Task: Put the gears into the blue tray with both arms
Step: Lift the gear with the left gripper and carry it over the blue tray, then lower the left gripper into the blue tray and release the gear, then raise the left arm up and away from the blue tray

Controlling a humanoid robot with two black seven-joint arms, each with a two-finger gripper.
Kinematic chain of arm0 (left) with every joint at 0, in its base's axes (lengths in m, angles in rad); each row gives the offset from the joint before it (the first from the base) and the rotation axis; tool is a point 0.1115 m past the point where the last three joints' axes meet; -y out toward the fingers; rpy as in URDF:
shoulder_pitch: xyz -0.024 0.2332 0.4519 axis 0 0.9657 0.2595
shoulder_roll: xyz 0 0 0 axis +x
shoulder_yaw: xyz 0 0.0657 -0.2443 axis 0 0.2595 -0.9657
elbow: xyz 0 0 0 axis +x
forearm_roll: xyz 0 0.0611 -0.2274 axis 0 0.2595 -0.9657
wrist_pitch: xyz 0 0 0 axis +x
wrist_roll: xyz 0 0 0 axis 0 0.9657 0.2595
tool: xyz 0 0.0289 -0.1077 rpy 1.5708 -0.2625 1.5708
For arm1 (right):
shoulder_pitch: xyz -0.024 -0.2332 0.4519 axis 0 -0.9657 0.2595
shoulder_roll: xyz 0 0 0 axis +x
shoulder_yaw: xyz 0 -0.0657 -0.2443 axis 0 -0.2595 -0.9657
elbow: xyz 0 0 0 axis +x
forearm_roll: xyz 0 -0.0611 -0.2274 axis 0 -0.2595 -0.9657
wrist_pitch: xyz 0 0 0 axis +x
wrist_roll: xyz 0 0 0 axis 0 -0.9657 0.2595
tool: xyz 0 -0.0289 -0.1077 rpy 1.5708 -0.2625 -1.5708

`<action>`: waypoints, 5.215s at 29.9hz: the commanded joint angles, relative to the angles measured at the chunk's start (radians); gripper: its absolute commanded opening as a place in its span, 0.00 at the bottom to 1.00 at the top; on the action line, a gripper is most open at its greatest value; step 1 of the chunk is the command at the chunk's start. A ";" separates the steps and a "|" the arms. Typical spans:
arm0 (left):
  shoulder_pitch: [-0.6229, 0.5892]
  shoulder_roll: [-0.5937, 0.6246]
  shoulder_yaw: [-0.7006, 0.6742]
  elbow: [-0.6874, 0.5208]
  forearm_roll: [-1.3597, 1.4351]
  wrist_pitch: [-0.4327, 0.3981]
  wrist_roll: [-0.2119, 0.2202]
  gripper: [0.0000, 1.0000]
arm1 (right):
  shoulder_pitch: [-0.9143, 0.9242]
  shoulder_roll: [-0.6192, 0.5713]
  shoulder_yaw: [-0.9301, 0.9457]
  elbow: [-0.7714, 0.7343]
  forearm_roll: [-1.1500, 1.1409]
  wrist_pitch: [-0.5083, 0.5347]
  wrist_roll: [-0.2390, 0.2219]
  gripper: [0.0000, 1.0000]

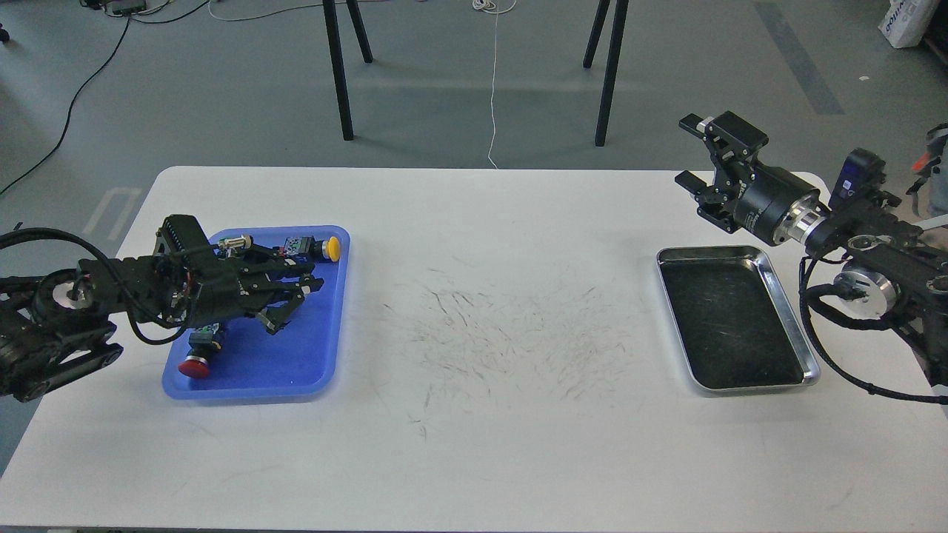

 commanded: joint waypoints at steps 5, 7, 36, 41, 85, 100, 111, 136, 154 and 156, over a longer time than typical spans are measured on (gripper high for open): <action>0.002 -0.002 0.000 0.000 0.000 0.000 0.000 0.16 | -0.009 0.020 0.046 0.036 -0.002 0.006 0.000 0.99; 0.002 -0.005 0.000 0.001 0.000 0.000 0.000 0.16 | -0.006 0.020 0.046 0.036 -0.002 0.006 0.000 0.99; 0.024 0.017 0.089 0.006 0.054 -0.002 0.000 0.17 | 0.040 0.008 0.061 0.079 -0.002 0.004 0.000 0.99; 0.024 0.023 0.129 0.006 0.060 -0.002 0.000 0.17 | 0.040 0.007 0.061 0.079 -0.002 0.004 0.000 0.99; -0.012 0.094 0.034 -0.008 -0.253 -0.014 0.000 0.73 | 0.023 -0.012 0.059 0.067 -0.002 -0.006 0.000 0.99; -0.019 0.032 -0.138 -0.008 -0.627 -0.172 0.000 0.87 | -0.038 -0.013 0.063 0.042 -0.002 -0.010 0.000 0.99; -0.012 -0.034 -0.268 -0.002 -0.915 -0.308 0.000 0.98 | -0.047 -0.015 0.072 0.041 0.000 -0.031 0.000 0.99; 0.171 -0.290 -0.740 0.070 -1.482 -0.433 0.000 1.00 | -0.170 0.010 0.145 0.024 0.262 -0.226 0.000 0.99; 0.247 -0.371 -0.983 0.089 -1.597 -0.457 0.000 1.00 | -0.187 0.065 0.191 0.010 0.442 -0.264 0.000 0.99; 0.247 -0.373 -0.983 0.089 -1.601 -0.459 0.000 1.00 | -0.192 0.065 0.188 -0.005 0.442 -0.272 0.000 0.99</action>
